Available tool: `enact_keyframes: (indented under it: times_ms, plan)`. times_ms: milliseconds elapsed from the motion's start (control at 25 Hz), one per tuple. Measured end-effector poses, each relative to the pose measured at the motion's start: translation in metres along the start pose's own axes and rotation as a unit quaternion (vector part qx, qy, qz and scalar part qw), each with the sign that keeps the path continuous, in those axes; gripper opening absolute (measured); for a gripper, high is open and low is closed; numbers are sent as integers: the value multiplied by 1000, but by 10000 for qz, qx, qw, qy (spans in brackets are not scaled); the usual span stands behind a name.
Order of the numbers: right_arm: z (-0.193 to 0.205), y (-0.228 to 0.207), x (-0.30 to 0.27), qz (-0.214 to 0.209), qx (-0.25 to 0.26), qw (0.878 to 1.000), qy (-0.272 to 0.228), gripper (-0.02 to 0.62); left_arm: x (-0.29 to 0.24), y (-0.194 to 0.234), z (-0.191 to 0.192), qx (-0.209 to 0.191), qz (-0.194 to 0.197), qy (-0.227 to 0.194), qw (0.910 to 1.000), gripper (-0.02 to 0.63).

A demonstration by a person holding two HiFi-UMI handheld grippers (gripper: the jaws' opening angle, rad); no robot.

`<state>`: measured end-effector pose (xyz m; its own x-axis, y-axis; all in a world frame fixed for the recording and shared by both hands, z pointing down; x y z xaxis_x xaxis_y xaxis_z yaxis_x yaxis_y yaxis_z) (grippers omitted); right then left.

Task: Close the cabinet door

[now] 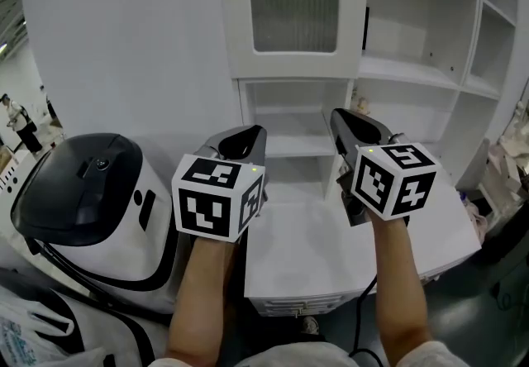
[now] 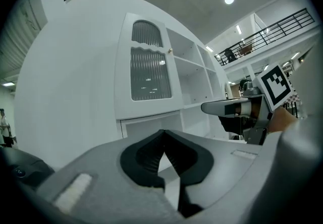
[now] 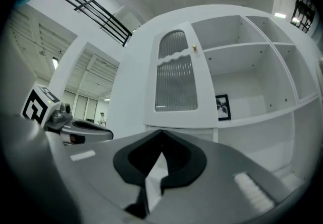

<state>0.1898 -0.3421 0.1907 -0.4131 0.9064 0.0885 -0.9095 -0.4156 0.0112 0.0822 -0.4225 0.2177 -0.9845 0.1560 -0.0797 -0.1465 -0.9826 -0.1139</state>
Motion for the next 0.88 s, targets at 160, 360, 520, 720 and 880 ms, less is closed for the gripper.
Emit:
enact_keyframes:
  times_ms: [160,360,520,720,880]
  plan:
    - [6,14,12,-2,77,10000,58,4,9,-10,6,17,97,43,9999,-2]
    - [9,19,28,32,54,10000,53,5,19,-12,10,127,113,-19,9999,-2]
    - [11,19,34,93,130,9998,74,5,23,-13,11,142,93,-32,9999,-2]
    - [7,18,41,144,187,9997,33,5,25,-18,7,102,93,-59,9999,-2]
    - [6,15,43,154,204,9997,24,4,23,-21,4,80,113,-79,9999,-2]
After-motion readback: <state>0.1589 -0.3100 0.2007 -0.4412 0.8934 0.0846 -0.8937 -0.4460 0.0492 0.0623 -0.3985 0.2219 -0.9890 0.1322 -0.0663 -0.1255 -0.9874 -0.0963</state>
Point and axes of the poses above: the fingertips, and each gripper's own axes: x backward along the fingers, y to its left, z out of its underside, the point moved 1 cm from there along x, backward along the fingers, and after that the axes turned 12 degrees about z, right-handed, at the moved point
